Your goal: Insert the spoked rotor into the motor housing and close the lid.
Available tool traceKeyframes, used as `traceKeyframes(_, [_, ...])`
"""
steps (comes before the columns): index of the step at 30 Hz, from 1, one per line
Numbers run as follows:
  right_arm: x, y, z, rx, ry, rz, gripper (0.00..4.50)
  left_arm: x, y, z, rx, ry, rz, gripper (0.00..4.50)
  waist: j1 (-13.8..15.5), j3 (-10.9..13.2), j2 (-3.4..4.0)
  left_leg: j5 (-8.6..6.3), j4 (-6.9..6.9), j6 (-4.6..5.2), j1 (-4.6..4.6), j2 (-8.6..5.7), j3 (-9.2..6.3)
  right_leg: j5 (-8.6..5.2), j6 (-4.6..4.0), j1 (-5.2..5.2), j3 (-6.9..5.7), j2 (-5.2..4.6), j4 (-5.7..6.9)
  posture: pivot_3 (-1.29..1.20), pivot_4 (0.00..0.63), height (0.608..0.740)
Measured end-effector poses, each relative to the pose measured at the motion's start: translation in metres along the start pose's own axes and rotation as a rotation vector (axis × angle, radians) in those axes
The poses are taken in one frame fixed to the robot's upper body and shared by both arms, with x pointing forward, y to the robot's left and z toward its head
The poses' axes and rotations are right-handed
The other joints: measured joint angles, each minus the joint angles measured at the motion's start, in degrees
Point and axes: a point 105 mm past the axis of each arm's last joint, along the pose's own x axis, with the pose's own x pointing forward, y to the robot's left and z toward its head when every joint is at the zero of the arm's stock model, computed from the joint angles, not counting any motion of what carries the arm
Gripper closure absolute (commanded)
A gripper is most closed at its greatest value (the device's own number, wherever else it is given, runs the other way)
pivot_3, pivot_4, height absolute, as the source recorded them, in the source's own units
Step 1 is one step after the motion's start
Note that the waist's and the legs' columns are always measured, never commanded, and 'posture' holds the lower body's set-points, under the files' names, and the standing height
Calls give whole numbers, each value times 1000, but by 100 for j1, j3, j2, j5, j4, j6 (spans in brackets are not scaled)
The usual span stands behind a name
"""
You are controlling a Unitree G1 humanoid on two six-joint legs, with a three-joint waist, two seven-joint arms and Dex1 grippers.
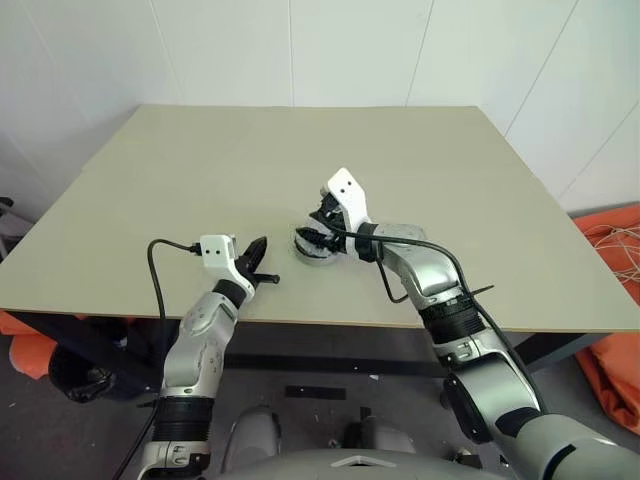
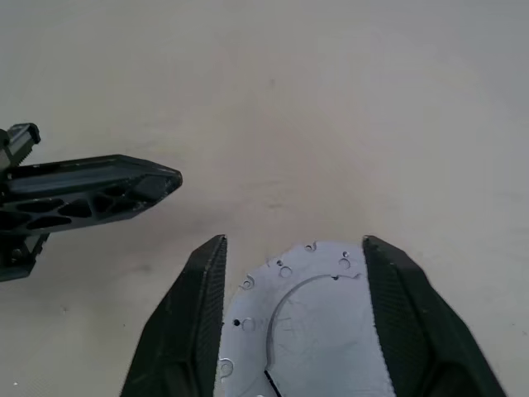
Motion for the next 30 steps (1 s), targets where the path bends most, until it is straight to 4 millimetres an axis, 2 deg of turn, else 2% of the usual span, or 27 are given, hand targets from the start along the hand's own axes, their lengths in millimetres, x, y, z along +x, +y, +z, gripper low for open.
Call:
traceKeyframes(2, [2,-4,-4,-1,15,13,86,0,0,0,1,0,0,4500,0,0,0,0,0,0,-3,0,0,5,-9,-2,0,0,0,0,0,740])
traceKeyframes(3, [2,-6,-4,-5,18,22,32,0,0,0,2,0,1,4500,-1,0,0,0,0,1,-4,0,0,6,-11,-3,0,0,0,0,0,740])
traceKeyframes(19, [0,-23,-8,33,72,200,32,0,1,1,5,0,2,4500,1,0,0,-7,2,13,-13,1,1,12,-23,-7,-2,0,-3,0,0,740])
traceKeyframes(26, [-2,-29,-8,51,72,212,32,0,1,1,5,0,2,4500,2,0,0,-8,3,15,-14,2,1,12,-25,-8,-4,0,-2,0,0,740])
traceKeyframes(30, [-2,-30,-14,62,79,217,32,0,1,1,6,-1,2,4500,2,0,0,-8,3,16,-15,2,2,12,-26,-9,-4,0,-3,0,0,740])
